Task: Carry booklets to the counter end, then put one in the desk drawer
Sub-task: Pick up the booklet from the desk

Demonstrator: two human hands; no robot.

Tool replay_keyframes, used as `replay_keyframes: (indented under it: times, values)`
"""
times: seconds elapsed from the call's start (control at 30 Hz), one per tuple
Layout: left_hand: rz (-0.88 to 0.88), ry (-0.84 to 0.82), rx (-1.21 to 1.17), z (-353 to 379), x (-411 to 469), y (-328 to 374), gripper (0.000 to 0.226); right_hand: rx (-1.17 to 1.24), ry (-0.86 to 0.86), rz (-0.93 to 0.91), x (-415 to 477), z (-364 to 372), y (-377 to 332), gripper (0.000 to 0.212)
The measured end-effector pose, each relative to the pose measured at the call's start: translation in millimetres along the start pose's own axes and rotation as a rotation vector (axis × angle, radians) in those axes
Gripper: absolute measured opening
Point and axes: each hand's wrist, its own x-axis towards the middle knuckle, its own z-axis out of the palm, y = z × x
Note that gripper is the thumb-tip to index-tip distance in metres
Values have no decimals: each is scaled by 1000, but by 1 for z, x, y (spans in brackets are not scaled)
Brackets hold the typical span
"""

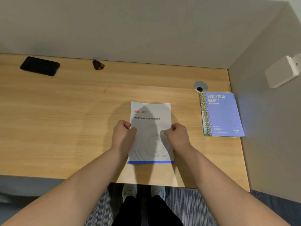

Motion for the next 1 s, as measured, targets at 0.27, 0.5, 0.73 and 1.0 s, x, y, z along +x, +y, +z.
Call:
replay_keyframes:
  times: [0.27, 0.5, 0.73, 1.0]
  values:
    - [-20, -183, -22, 2, -10, 2, 22, 26, -15, -23, -7, -2, 7, 22]
    - [113, -193, -50, 1, -30, 26, 25, 122, 13, -16, -23, -22, 1, 44]
    - [182, -197, -193, -31, -56, 73, 29, 297, -33, -136, -67, -57, -56, 24]
    - [335, 59, -263, -114, -125, 119, 25, 245, -97, -441, -133, -53, -158, 15]
